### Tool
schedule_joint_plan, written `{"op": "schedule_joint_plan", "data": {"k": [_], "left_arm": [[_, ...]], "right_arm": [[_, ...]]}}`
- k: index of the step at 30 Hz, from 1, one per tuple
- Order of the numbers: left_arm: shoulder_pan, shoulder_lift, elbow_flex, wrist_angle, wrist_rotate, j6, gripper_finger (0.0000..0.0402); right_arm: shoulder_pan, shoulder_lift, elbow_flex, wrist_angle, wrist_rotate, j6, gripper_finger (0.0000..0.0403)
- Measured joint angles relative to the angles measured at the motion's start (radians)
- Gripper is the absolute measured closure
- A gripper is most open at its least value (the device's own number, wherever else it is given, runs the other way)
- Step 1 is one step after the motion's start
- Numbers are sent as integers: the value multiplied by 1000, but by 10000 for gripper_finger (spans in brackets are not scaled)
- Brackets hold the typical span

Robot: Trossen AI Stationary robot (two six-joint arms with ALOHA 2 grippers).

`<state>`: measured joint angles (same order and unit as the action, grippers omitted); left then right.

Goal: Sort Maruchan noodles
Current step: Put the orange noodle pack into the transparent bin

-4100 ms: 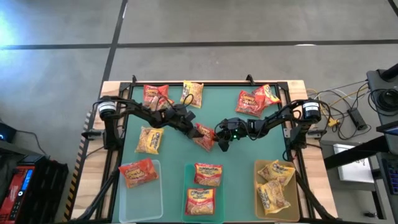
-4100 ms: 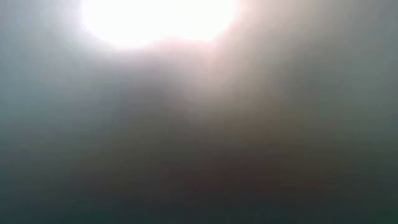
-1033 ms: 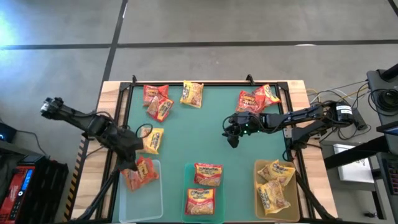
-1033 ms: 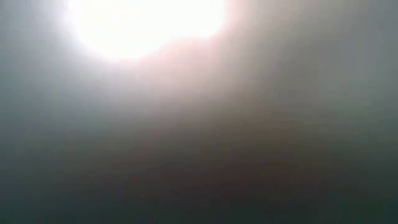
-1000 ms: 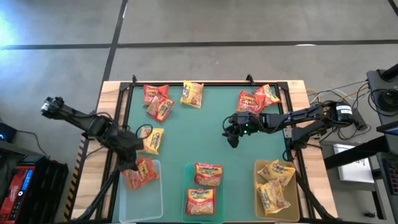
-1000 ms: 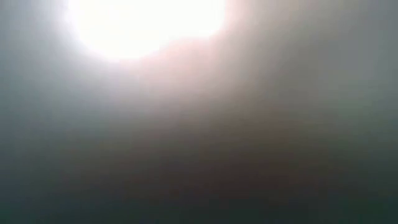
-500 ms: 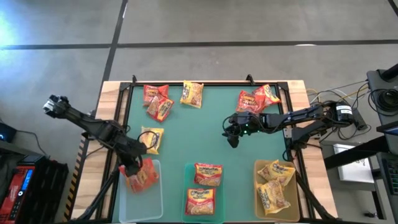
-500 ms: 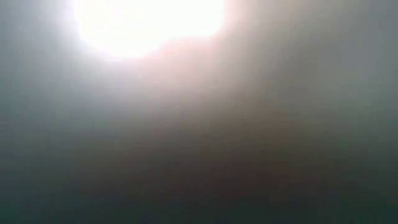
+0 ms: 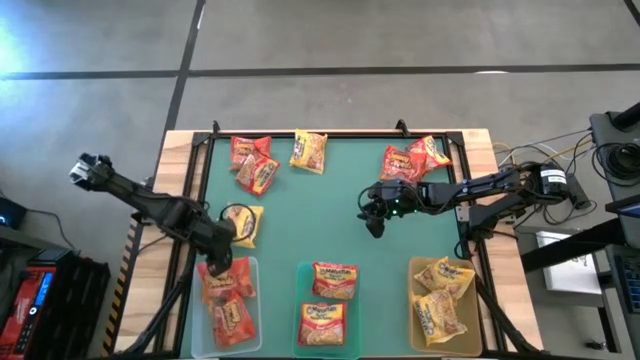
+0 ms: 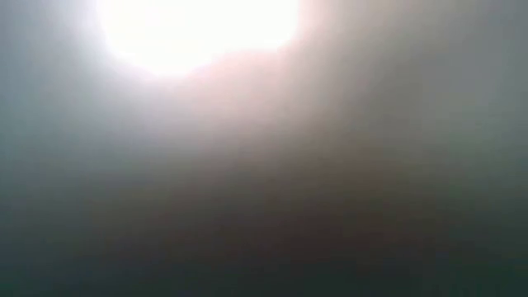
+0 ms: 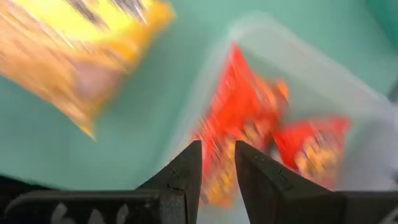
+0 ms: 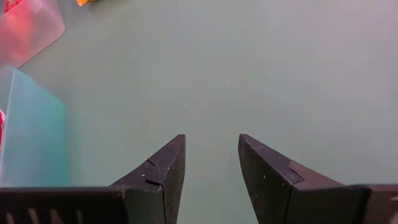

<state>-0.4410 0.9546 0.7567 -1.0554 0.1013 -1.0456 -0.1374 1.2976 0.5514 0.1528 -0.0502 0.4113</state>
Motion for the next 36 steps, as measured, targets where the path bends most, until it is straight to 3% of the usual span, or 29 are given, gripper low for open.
{"op": "schedule_joint_plan", "data": {"k": [8,12,19,28,36], "left_arm": [[98,8,0,0,-425,-36,322],[168,19,0,2,-548,-17,322],[318,71,0,127,-560,183,321],[457,180,0,415,-504,554,322],[513,304,0,612,-458,718,322]], "right_arm": [[0,-21,69,-107,5,-55,264],[-2,-21,105,-163,74,-72,264],[-70,-21,192,-447,250,-46,264],[-260,-21,238,-716,260,-28,264],[-349,-37,240,-791,261,-21,264]]}}
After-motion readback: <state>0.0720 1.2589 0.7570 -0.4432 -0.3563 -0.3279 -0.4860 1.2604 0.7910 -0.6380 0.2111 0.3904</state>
